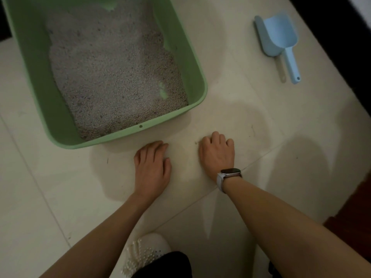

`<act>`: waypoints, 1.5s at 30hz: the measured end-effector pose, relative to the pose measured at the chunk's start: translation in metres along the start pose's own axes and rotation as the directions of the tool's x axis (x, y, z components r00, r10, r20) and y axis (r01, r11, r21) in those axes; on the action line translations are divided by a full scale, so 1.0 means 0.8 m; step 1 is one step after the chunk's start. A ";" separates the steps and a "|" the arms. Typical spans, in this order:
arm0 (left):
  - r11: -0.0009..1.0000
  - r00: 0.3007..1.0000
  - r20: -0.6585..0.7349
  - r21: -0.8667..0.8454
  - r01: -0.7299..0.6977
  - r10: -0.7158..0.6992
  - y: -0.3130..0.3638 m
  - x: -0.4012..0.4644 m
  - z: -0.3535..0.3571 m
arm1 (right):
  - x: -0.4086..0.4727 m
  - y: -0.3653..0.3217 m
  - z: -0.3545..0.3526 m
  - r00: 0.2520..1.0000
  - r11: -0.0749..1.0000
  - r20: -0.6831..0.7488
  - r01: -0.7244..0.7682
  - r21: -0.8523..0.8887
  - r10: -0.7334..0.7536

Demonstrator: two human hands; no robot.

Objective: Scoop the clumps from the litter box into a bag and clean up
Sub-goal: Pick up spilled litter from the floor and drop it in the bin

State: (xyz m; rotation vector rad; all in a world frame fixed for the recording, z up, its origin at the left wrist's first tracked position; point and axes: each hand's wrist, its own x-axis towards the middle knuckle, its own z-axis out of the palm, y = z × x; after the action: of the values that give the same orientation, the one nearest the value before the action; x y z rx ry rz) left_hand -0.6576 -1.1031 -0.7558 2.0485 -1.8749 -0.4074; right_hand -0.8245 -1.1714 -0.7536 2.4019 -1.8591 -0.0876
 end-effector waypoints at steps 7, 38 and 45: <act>0.999 0.999 0.002 0.001 -0.033 0.033 0.003 0.006 -0.003 | 0.005 -0.001 -0.005 0.999 0.999 0.029 0.043 0.005 -0.044; 0.908 0.913 0.223 0.176 -0.381 0.340 0.057 0.033 0.050 | -0.006 0.070 -0.032 0.892 0.641 0.311 -0.453 0.619 0.329; 0.921 0.923 -0.072 0.127 -0.368 0.379 0.050 0.050 0.045 | -0.010 0.075 -0.032 0.874 0.614 0.326 -0.485 0.623 0.360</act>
State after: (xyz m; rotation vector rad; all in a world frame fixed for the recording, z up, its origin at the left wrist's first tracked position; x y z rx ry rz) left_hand -0.7054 -1.1479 -0.7705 1.6789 -2.2079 -0.1059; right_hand -0.8815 -1.1774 -0.7213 2.2557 -2.9187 0.5698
